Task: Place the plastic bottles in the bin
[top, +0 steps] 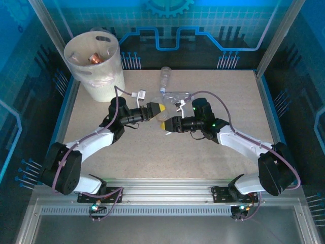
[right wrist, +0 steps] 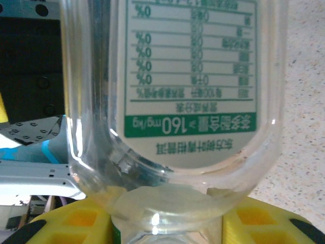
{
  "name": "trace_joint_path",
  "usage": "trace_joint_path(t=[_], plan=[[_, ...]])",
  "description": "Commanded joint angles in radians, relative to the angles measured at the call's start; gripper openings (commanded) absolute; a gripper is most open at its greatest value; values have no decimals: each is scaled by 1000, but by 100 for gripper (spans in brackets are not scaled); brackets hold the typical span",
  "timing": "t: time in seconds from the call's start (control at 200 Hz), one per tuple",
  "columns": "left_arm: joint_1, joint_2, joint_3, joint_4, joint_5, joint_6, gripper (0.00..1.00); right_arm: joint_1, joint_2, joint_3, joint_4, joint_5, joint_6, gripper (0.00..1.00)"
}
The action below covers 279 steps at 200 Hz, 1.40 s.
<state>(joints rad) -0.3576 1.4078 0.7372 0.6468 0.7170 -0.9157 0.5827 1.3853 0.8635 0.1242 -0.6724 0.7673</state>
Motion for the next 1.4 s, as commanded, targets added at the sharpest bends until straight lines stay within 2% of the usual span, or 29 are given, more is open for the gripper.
trace_joint_path(t=[0.0, 0.145, 0.28, 0.415, 0.605, 0.82, 0.99, 1.095, 1.216, 1.391], plan=[[-4, 23, 42, 102, 37, -19, 84, 10, -22, 10, 45, -58, 35, 32], [-4, 27, 42, 134, 41, -33, 64, 13, -21, 45, 23, -59, 26, 33], [-4, 17, 39, 96, 8, -16, 61, 12, -20, 59, 24, -55, 18, 38], [-4, 16, 44, 63, -13, -6, 58, 12, -30, 72, -23, -7, -15, 56], [-4, -29, 46, -55, -110, 59, 58, 11, -68, 77, -106, 95, -59, 74], [-4, -119, 101, -372, -299, 211, 56, 10, -158, 50, -214, 385, -82, 100], [-3, -153, 263, -694, -523, 406, 57, 11, -244, 23, -285, 613, -79, 100], [-1, -144, 404, -841, -687, 526, 57, 10, -282, 22, -317, 693, -100, 100], [13, -117, 537, -895, -837, 620, 57, 10, -326, -7, -322, 741, -107, 100], [87, -57, 688, -890, -888, 665, 57, 11, -374, -5, -373, 794, -126, 100]])
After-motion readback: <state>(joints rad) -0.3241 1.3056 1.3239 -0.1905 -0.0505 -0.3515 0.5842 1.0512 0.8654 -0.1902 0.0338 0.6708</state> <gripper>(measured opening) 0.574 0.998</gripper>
